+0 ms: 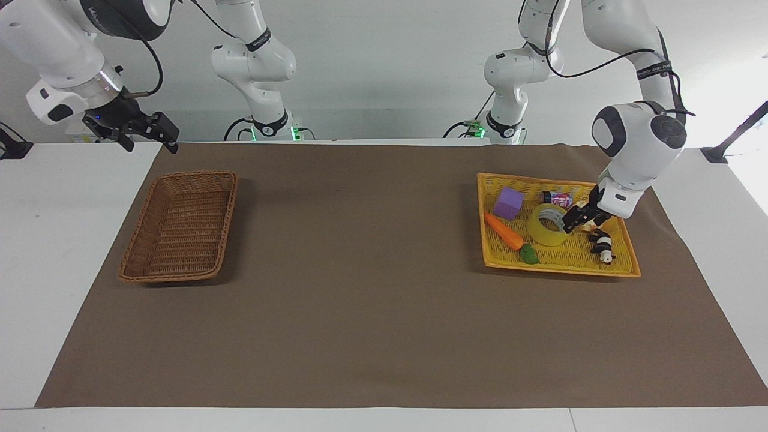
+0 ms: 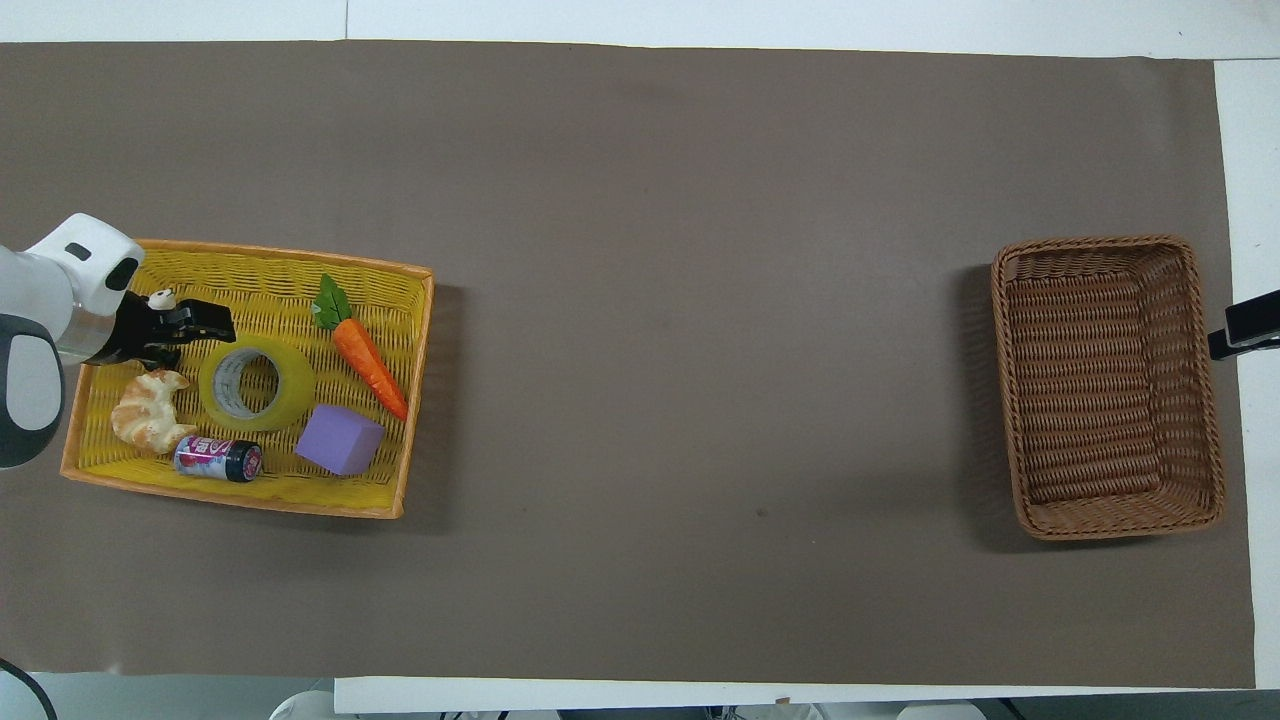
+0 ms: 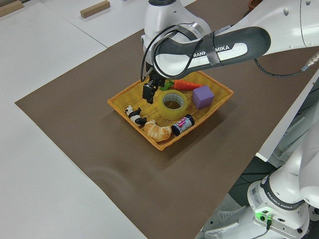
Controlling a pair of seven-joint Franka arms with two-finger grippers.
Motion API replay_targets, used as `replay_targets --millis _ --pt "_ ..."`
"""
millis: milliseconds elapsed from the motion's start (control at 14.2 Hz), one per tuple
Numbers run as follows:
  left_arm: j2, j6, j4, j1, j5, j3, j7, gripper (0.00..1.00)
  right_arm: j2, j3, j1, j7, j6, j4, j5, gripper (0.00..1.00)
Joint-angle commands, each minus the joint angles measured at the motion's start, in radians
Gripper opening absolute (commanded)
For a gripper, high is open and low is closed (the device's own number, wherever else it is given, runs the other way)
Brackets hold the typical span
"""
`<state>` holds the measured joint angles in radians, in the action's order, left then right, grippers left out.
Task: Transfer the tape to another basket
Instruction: 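Reach the left gripper down into the yellow basket onto the tape roll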
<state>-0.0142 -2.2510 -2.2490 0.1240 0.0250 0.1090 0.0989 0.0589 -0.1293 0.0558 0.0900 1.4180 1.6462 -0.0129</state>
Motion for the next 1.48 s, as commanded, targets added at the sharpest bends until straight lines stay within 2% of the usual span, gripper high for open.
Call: replay_targets --millis 0,915,1197,1268,1338,1408 --pt "0.023 -0.039 -0.055 -0.006 0.007 -0.005 -0.059 0.98 0.006 0.010 0.012 -0.007 -0.011 -0.003 0.002 1.00" --pt "0.074 -0.033 -0.159 -0.009 0.007 -0.003 -0.099 0.98 0.006 0.010 0.012 -0.007 -0.011 -0.003 0.002 1.00" --pt "0.033 -0.074 -0.159 -0.012 0.007 -0.003 -0.105 0.95 0.006 0.010 0.012 -0.007 -0.011 -0.003 0.002 1.00" --pt "0.034 -0.073 -0.159 -0.023 0.007 -0.003 -0.100 0.81 0.006 0.010 0.012 -0.007 -0.011 -0.003 0.002 1.00" --pt "0.033 -0.074 -0.158 -0.029 0.009 -0.003 -0.093 0.36 0.006 0.010 0.012 -0.007 -0.011 -0.003 0.002 1.00" --pt "0.033 -0.075 -0.158 -0.026 0.007 -0.005 -0.096 0.00 0.006 0.010 0.012 -0.007 -0.011 -0.003 0.002 1.00"
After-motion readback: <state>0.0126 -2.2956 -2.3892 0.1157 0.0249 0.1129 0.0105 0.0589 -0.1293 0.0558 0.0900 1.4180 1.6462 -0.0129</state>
